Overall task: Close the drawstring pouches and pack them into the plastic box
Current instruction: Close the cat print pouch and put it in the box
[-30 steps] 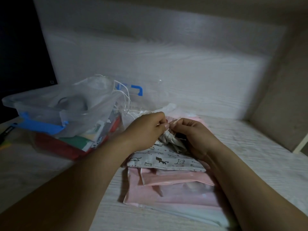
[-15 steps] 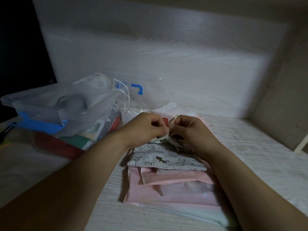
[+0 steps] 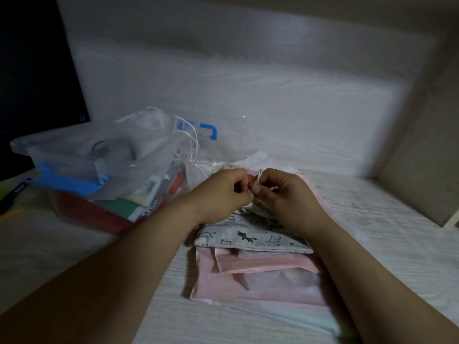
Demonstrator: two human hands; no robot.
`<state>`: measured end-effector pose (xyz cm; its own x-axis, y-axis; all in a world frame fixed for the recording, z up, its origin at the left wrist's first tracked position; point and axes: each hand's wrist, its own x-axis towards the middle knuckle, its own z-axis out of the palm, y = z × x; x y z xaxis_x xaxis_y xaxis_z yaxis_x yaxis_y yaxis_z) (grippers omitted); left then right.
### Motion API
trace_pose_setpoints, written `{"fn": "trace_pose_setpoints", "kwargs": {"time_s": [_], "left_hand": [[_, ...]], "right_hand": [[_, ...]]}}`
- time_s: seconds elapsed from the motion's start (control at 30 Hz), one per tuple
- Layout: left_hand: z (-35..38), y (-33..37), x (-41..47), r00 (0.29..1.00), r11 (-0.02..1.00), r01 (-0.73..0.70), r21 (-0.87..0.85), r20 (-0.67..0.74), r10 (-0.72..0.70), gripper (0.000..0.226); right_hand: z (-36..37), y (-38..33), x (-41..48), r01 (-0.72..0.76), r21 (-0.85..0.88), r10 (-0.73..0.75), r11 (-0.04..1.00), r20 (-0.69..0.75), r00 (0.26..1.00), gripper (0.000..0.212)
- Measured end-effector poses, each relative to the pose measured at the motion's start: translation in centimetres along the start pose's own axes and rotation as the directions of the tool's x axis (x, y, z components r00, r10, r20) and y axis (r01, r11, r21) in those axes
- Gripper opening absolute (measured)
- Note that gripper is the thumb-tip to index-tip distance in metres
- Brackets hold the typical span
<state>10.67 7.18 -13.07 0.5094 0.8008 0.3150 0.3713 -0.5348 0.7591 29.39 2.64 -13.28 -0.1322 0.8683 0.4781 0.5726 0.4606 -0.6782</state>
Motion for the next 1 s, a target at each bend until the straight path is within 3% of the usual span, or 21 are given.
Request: {"fn": "trace_pose_setpoints", "kwargs": {"time_s": [0.07, 0.17, 0.3, 0.37, 0.5, 0.63, 0.8, 1.0], "left_hand": [[0.4, 0.1, 0.0, 1.0, 1.0, 0.008, 0.019, -0.022, -0.007, 0.022], [1.2, 0.3, 0.1, 0.998, 0.999, 0.006, 0.039, -0.064, -0.004, 0.026], [1.0, -0.1, 0.5, 0.998, 0.997, 0.041, -0.072, -0.052, -0.044, 0.011], [0.6, -0.1, 0.3, 0.998, 0.983, 0.066, -0.174, 0.005, -0.066, 0.004], [-0.2, 0.2, -0.2, 0.988, 0.919, 0.13, -0.373, 0.13, -0.087, 0.011], [-0.6, 0.0, -0.4, 0.955, 0.762, 0.268, -0.59, 0.266, -0.13, 0.02], [-0.4, 0.1, -0.4, 0.956, 0.752, 0.273, -0.6, 0.254, -0.144, 0.007], [-0.6, 0.2, -0.4, 0.968, 0.78, 0.221, -0.586, 0.226, -0.104, 0.006]], "right_hand": [[0.3, 0.4, 0.1, 0.044, -0.091, -0.047, 0.995, -0.036, 0.998, 0.017], [0.8, 0.7, 0.3, 0.068, -0.093, -0.074, 0.993, -0.061, 0.995, 0.018], [0.6, 0.7, 0.4, 0.077, -0.096, -0.088, 0.992, -0.123, 0.988, 0.012], [0.6, 0.5, 0.3, 0.049, -0.022, -0.051, 0.999, -0.104, 0.993, 0.011], [0.8, -0.3, 0.1, -0.084, 0.305, 0.092, 0.949, -0.012, 0.996, 0.02], [0.5, -0.2, 0.1, -0.122, 0.312, 0.128, 0.942, -0.001, 0.992, 0.02], [0.4, -0.8, 0.0, -0.119, 0.329, 0.126, 0.937, -0.002, 0.992, 0.02], [0.1, -1.4, -0.1, -0.128, 0.446, 0.162, 0.886, -0.038, 0.986, 0.018]]}}
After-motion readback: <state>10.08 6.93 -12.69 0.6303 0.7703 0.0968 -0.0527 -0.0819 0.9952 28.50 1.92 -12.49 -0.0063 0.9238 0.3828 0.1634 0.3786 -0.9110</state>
